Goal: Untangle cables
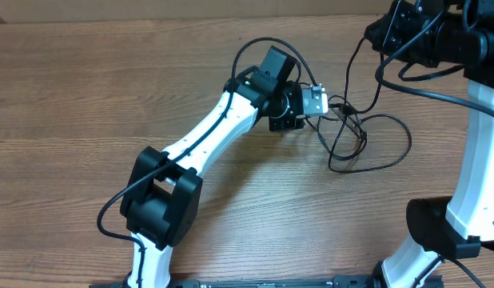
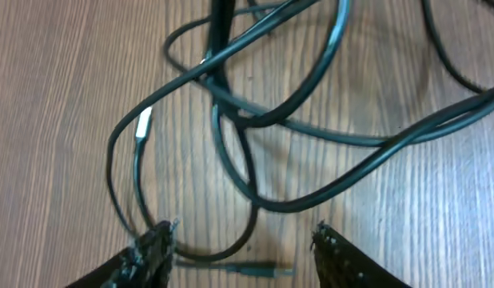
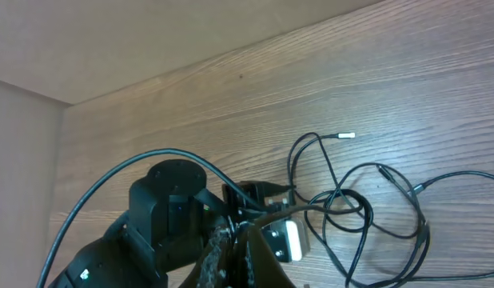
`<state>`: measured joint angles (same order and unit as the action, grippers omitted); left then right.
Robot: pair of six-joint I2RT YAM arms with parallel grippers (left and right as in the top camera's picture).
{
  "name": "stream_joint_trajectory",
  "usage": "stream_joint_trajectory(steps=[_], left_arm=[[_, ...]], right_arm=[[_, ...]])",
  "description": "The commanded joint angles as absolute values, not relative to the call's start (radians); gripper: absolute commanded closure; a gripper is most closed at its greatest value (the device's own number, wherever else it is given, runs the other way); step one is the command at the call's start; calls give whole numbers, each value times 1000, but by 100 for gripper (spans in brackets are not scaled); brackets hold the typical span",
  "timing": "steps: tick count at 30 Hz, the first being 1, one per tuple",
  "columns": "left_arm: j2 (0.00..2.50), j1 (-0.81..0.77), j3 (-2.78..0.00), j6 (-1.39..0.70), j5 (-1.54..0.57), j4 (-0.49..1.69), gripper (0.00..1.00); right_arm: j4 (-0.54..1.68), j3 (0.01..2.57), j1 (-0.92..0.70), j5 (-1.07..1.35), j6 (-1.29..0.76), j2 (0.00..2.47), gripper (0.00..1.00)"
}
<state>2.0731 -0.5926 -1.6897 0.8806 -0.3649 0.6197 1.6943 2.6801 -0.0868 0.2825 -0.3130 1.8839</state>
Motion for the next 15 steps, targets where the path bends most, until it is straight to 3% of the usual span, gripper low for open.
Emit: stream_joint_trajectory(steps=[1,7,15], left_arm=[[2093,-596,-1705,863,-364,623,40],[2093,-597,-1705,868,-505,616,30],[2093,-599,-1704,868,-575,596,29]], right_arm=[[1689,2683,-93,277,-306,1858,96],[1689,2683,-93,277,-306,1858,96],[1689,2683,-93,277,-306,1859,96]])
